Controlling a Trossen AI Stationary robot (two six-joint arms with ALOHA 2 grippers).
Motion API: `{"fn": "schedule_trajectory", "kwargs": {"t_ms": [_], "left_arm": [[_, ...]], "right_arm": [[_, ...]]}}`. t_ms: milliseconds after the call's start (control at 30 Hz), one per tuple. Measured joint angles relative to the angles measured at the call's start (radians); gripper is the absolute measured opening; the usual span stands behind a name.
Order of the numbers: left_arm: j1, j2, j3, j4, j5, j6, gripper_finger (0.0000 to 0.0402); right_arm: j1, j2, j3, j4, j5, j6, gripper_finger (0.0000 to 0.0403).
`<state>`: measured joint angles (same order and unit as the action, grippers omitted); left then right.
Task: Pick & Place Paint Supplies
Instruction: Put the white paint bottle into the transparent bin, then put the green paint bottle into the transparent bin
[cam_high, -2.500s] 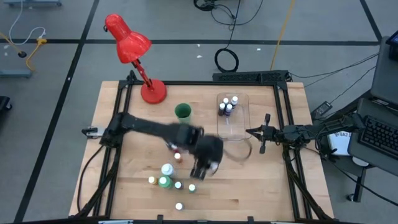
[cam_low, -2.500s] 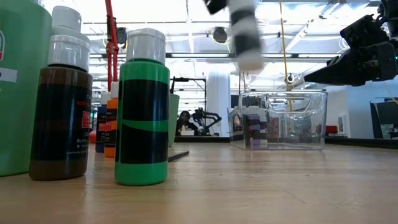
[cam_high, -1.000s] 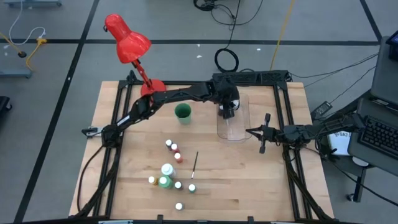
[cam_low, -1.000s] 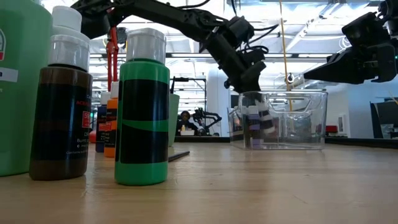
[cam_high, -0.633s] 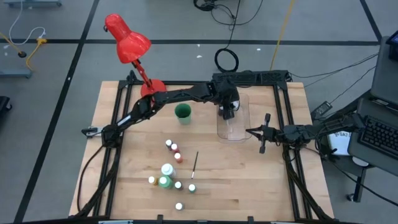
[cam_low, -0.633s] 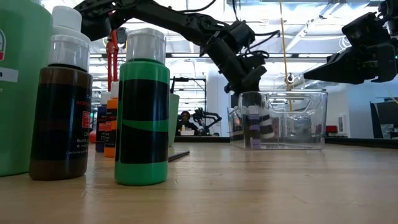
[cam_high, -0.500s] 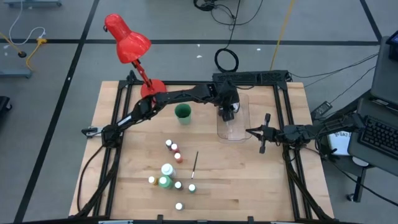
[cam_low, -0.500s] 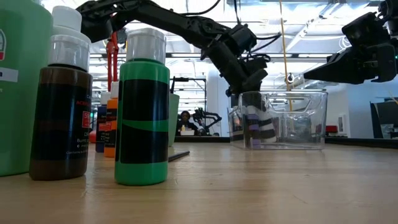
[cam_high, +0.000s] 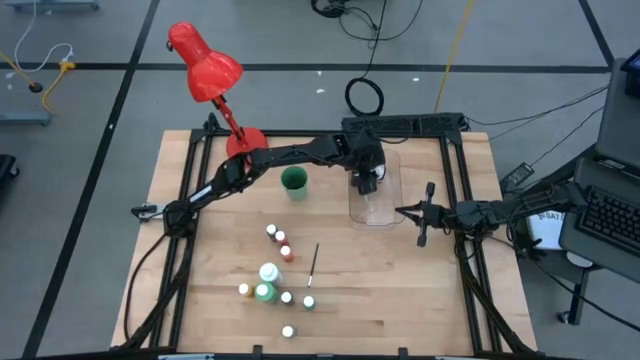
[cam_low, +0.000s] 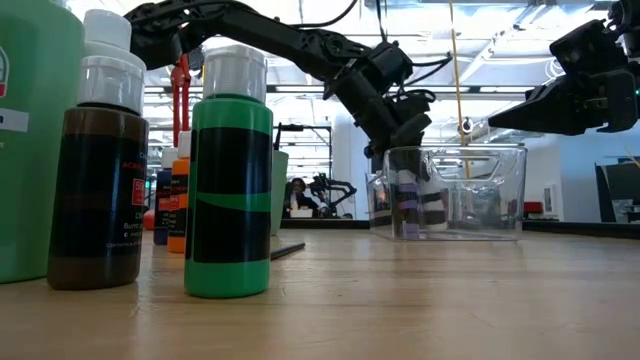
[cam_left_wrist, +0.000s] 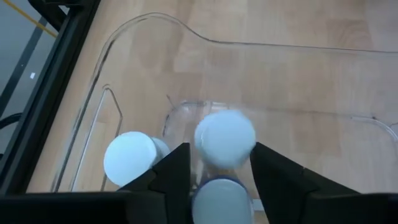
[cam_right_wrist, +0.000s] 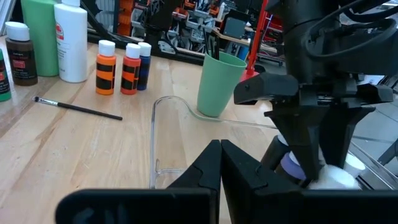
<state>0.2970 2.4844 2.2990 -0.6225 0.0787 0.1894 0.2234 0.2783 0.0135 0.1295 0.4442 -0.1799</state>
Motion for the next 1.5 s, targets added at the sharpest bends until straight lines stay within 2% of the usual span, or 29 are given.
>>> {"fn": "schedule_trajectory", "kwargs": {"t_ms": [267,467,567,700,833,933,1000,1100,1200,1267,1400,1500], "left_arm": [[0.003,-0.01,0.0,0.05,-0.001,0.003,0.0173],[-0.028,-0.135,0.031,-0.073,-0.009,0.064,0.0174],[-0.058,-0.247,0.057,-0.228,-0.019,0.066,0.0163],[-0.117,-0.437,0.056,-0.473,-0.084,0.0,0.0122],[-0.198,-0.625,0.058,-0.781,-0.123,-0.071,0.007],[-0.27,-0.706,0.051,-0.964,-0.222,-0.173,0.0019],[-0.318,-0.76,-0.005,-0.94,-0.26,-0.224,0.0008],[-0.379,-0.843,-0.12,-0.904,-0.275,-0.225,0.0015],[-0.403,-0.895,-0.254,-0.896,-0.331,-0.239,0.0012],[-0.401,-0.905,-0.357,-0.834,-0.331,-0.264,0.0008],[-0.42,-0.915,-0.525,-0.634,-0.139,-0.253,0.0009],[-0.455,-0.891,-0.618,-0.436,-0.061,-0.261,0.0025]], "right_arm": [[0.0,0.0,0.0,-0.006,0.0,0.0,0.0004],[0.0,0.0,0.0,-0.022,0.0,0.0,0.0004],[0.0,0.0,0.0,-0.025,0.0,0.0,0.0004],[0.0,0.0,0.0,-0.026,0.0,0.003,0.0004],[0.0,0.0,0.0,-0.026,0.0,0.019,0.0004],[0.0,0.0,0.0,-0.024,0.0,0.023,0.0004],[0.0,0.0,0.0,-0.024,-0.001,0.039,0.0004],[0.0,0.0,0.0,-0.011,0.0,0.076,0.0004],[0.0,0.003,0.0,0.0,0.0,0.102,0.0004],[0.0,0.007,0.0,-0.006,0.0,0.113,0.0004],[0.0,0.014,0.0,-0.008,0.0,0.116,0.0004],[0.0,0.018,0.0,-0.006,0.0,0.116,0.0004]]}}
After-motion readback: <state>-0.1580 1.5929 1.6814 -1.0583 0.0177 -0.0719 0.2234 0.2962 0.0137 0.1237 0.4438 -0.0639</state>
